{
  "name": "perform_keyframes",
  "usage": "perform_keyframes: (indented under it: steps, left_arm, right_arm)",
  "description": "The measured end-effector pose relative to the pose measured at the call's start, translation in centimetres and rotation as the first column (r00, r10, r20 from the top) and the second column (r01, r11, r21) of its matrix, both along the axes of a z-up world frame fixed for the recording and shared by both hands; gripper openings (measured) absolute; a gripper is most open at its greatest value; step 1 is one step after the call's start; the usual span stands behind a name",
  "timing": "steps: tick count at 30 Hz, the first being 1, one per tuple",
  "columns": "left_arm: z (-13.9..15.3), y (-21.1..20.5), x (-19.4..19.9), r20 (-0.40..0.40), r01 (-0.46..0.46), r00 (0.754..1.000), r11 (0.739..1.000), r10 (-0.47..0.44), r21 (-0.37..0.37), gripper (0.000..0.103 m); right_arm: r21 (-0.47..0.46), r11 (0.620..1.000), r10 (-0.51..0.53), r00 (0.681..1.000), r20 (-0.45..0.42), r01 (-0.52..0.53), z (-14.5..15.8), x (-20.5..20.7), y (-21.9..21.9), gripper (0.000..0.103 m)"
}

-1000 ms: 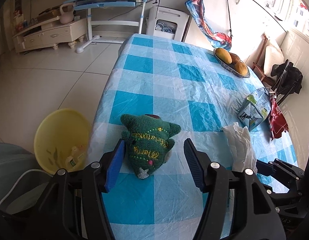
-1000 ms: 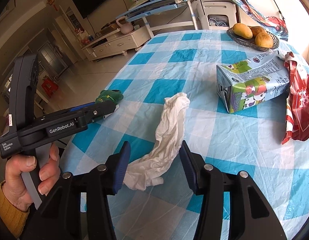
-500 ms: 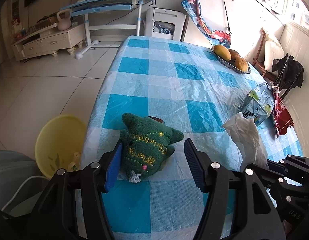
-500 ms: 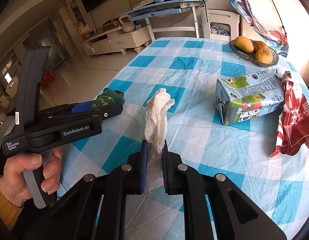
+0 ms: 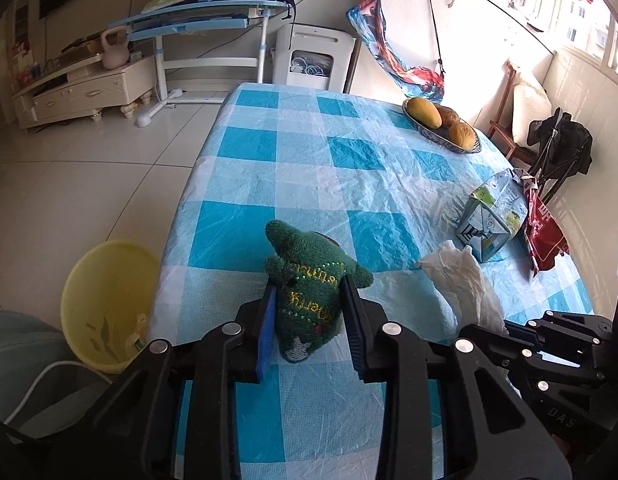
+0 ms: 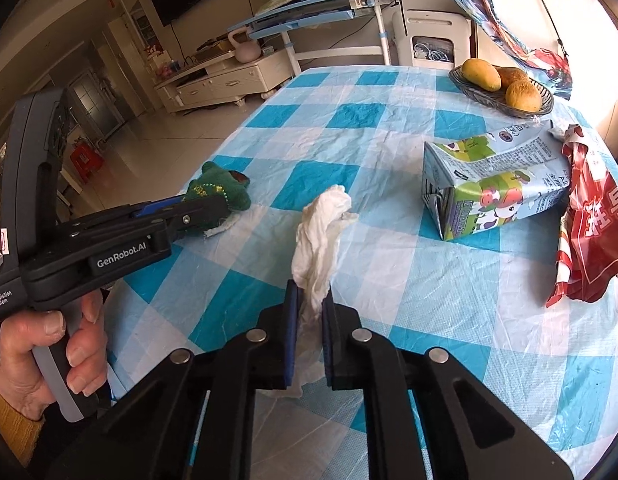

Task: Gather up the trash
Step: 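Lift the green plush toy and white tissue with both tools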

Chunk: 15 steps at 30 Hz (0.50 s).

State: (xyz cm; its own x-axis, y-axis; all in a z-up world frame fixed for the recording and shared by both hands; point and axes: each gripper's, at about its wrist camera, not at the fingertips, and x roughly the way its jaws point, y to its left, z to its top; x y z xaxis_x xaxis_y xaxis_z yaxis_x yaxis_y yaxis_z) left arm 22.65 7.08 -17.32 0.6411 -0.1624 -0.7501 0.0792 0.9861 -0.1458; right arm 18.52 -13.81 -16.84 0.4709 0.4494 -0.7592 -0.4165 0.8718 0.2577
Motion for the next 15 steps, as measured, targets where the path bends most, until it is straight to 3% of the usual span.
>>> perform_keyframes:
  steps: [3, 5, 7, 8, 10, 15]
  left_arm:
    - [-0.2, -0.7, -0.1, -0.018, 0.041, 0.999, 0.999, -0.04, 0.015, 0.031]
    - [-0.9, -1.2, -0.1, -0.047, 0.049, 0.998, 0.998, -0.047, 0.032, 0.037]
    - [-1.1, -1.3, -0.2, -0.05, 0.042, 0.998, 0.998, -0.039, 0.05, 0.046]
    - [-1.0, -1.3, -0.2, -0.049, 0.039, 0.998, 0.997, -0.036, 0.059, 0.049]
    - [-0.8, -1.0, -0.3, -0.037, 0.014, 0.999, 0.997, -0.012, 0.07, 0.063]
    - [-1.0, 0.9, 0.2, -0.054, -0.04, 0.998, 0.999, 0.04, -0.004, 0.066]
  right_arm:
    - [-0.018, 1.0, -0.019, 1.0, 0.02, 0.019, 0.4, 0.0, -0.5, 0.011]
    - [-0.022, 0.999, -0.034, 0.999, 0.015, 0.034, 0.3, 0.1, -0.8, 0.011]
    - [-0.023, 0.999, -0.041, 0.999, -0.016, 0.041, -0.2, 0.4, -1.0, 0.014]
    - [-0.018, 0.999, -0.047, 0.999, -0.024, 0.047, -0.4, 0.4, -1.1, 0.021]
    - [0.005, 0.999, -0.046, 0.998, -0.031, 0.046, -0.4, 0.6, -1.2, 0.025]
    - [0.01, 0.999, -0.045, 0.998, -0.037, 0.045, -0.4, 0.7, -1.1, 0.026]
